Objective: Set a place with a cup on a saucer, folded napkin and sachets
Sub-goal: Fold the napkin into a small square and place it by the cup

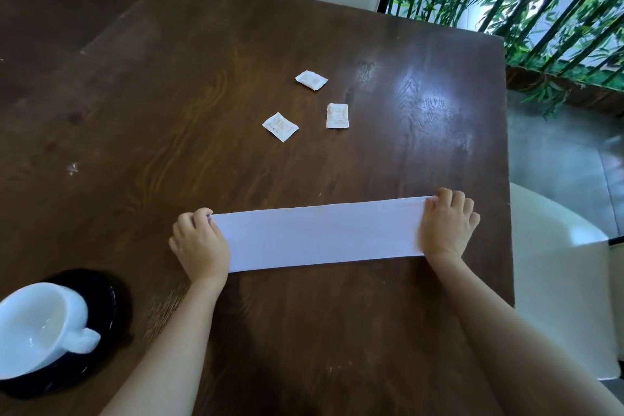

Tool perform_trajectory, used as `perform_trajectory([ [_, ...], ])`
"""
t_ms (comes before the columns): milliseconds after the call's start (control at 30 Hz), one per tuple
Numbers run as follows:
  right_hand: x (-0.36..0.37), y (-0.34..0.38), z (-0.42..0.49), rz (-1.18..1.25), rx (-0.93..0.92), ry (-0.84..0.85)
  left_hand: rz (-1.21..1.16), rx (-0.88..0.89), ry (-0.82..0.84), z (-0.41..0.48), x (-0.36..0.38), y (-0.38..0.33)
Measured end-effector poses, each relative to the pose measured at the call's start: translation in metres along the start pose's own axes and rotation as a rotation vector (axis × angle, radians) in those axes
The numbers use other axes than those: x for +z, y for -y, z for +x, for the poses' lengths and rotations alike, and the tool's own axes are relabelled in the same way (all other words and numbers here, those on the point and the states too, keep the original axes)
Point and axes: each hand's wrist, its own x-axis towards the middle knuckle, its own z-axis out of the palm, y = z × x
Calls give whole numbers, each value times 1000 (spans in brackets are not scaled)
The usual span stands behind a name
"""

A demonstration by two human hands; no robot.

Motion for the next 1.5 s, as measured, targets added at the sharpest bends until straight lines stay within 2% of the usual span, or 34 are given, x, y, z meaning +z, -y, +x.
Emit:
perform_trajectory([
  [133, 2, -3, 3, 8, -46, 35, -7, -5, 1, 1, 1, 2],
  [333, -3, -9, 3, 305, 3, -19, -32, -22, 2, 1, 3, 0],
  [667, -6, -12, 5, 409, -1, 23, -35, -25, 4, 0, 1, -2],
  [833, -7, -10, 1, 409, -48, -17, -24, -29, 12, 0, 0, -3],
  [1033, -6, -10, 5, 470, -19, 29, -20, -33, 13, 1, 2, -2],
  [1300, -6, -11, 16, 395, 10, 64, -28, -38, 6, 0, 2, -3],
  [1500, -7, -12, 17, 365, -106, 78, -17, -40, 14, 1, 2, -2],
])
